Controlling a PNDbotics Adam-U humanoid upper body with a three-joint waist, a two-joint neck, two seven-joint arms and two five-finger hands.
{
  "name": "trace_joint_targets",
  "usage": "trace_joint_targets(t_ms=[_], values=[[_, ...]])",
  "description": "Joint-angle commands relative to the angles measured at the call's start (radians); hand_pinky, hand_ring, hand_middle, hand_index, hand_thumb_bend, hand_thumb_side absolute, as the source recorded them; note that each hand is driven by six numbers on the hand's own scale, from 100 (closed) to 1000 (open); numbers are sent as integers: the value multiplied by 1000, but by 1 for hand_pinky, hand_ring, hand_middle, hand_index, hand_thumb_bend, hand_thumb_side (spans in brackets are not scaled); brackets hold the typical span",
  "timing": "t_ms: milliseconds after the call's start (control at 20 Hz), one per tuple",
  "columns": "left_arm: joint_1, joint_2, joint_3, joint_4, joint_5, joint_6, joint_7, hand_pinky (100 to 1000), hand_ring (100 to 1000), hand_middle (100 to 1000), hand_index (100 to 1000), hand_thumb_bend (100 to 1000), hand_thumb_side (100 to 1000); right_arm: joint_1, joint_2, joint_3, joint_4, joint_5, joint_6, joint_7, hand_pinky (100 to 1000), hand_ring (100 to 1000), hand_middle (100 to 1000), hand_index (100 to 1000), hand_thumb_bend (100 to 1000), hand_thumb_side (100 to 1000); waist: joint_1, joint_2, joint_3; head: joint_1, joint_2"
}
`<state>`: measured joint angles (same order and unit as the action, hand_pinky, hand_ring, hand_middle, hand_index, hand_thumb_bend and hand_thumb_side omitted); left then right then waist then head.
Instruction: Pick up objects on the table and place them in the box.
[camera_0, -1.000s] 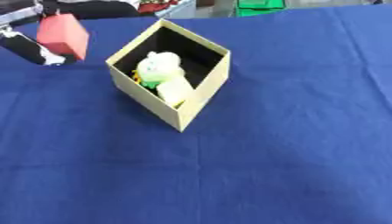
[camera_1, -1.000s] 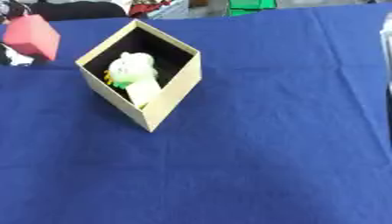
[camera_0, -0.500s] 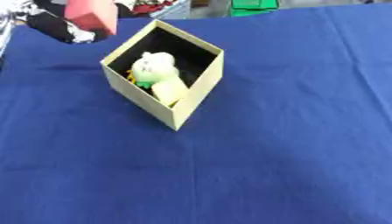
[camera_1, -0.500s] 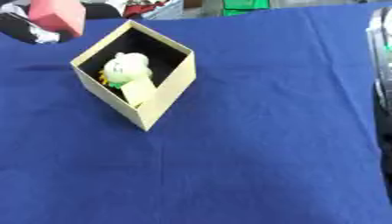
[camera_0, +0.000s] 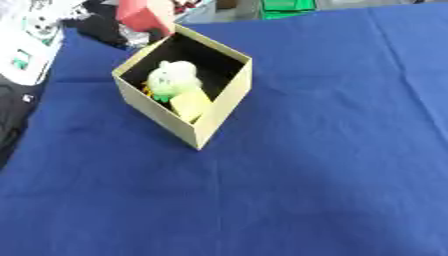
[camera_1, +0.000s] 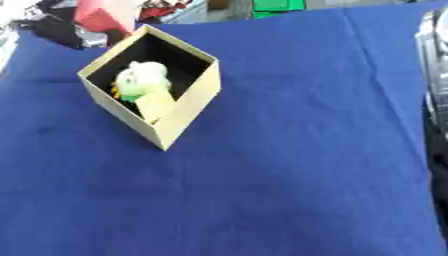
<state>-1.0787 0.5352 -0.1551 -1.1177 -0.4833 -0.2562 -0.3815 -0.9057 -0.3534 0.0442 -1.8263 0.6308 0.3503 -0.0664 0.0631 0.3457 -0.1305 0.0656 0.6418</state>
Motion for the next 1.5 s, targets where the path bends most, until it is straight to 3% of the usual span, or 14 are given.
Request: trace_joint_targets(t_ms=[50,400,700,900,950,1000,1500], values=[[-23,2,-3,9,-22,-3,25,662,690,579,677,126,543,-13,-5,-2,-22,4,-1,5,894,918,830,978,100,876,-3,-29,-3,-10,6],[-13,-18,-16,58,-95,-30,56,675,720,626,721,333,613,-16,-1,-3,-26,3,1,5,894,918,830,979,100,877,-5,-25,-8,-10,6],[-3,-24,-24,82,-173,-58,45,737,810,766,824,568,674,-16,1,-4,-27,1,3,4,894,918,829,979,100,878,-5,-22,-10,-9,5],[3,-27,-24,87,-222,-82,39,792,875,877,930,797,748,-15,1,-6,-29,0,3,3,894,918,829,979,100,878,-5,-21,-9,-9,4],[4,-28,-23,87,-231,-86,42,798,882,884,945,938,828,-15,1,-6,-29,0,3,3,894,918,829,979,100,878,-6,-21,-9,-10,3],[4,-27,-21,87,-239,-88,48,800,884,886,947,1000,866,-14,1,-6,-30,0,4,2,894,918,829,979,100,878,-6,-21,-8,-10,3],[13,-32,-13,68,-255,-60,99,799,882,875,928,1000,894,-11,5,-7,-33,-1,4,2,894,918,828,980,100,877,-7,-23,-6,-8,7]])
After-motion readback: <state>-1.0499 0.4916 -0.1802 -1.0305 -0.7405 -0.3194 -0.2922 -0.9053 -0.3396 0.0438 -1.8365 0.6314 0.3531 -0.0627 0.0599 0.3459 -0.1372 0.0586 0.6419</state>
